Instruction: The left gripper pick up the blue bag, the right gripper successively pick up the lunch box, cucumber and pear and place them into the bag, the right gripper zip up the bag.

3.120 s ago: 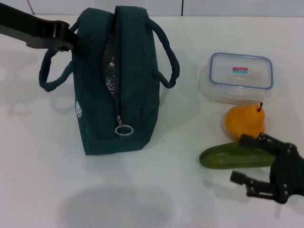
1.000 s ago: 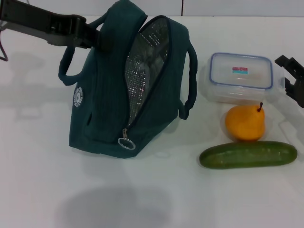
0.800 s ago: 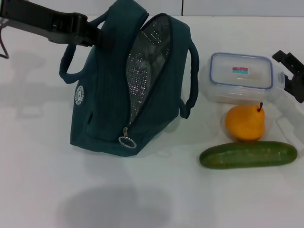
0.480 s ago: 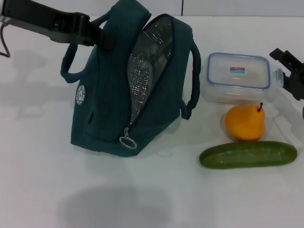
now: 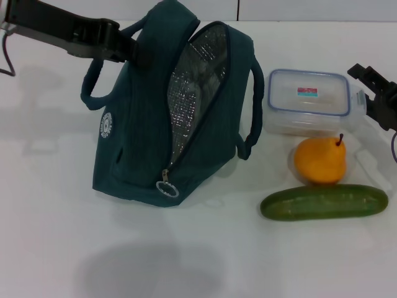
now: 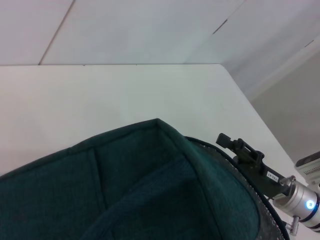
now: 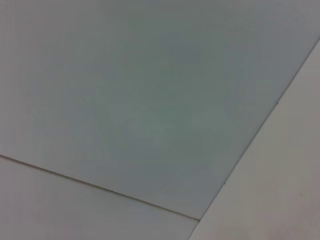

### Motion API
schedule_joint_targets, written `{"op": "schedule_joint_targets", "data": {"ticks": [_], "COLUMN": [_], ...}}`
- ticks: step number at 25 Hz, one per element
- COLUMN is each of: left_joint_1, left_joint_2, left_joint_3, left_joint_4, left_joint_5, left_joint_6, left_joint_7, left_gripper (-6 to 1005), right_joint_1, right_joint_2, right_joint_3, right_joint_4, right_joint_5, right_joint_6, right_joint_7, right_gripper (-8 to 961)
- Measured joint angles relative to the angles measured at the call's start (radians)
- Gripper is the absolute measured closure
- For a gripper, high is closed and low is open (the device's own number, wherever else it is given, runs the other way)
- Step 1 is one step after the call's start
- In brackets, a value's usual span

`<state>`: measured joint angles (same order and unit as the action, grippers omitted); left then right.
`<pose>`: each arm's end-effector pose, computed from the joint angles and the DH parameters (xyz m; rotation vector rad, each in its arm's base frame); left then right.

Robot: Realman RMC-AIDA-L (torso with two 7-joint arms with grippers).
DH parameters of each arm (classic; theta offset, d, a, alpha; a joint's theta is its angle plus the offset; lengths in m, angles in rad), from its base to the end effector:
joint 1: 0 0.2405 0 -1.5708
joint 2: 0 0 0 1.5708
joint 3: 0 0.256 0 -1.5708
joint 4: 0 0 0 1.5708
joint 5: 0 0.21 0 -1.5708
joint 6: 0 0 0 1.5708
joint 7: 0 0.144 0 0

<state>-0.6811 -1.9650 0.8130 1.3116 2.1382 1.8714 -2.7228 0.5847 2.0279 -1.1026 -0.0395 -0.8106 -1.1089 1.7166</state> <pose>-0.1543 0.3612 0.1111 -2.5893 -1.4804 -0.3246 0.3075 0.3606 -0.0263 -1.5600 1.7737 1.3317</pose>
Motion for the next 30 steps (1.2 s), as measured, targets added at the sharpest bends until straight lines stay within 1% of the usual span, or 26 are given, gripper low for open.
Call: {"op": "schedule_joint_targets", "data": {"ticks": [10,26,30], "left_joint_1": [0.0,0.0,0.0], "left_joint_2": [0.0,0.0,0.0], "left_joint_3": [0.0,0.0,0.0], "left_joint_4": [0.0,-0.003,-0.005], "left_joint_5": [0.0,-0.001,-0.002], "left_joint_6": [0.0,0.0,0.0], "left_joint_7": [0.002,0.003,0.004], "left_gripper": [952,952,952], "right_joint_1": [0.014,0.021,0.01], "right_joint_2": [0.0,0.0,0.0], "right_joint_3": [-0.021,-0.04,-0.047], "right_joint_4": [0.026,0.017,0.011], "right_joint_5": [0.001,0.001,0.0], "right_joint_6": [0.007,-0.006,-0.013], "right_joint_7": [0.005,0.009,-0.001], "right_gripper": [131,136,177]}}
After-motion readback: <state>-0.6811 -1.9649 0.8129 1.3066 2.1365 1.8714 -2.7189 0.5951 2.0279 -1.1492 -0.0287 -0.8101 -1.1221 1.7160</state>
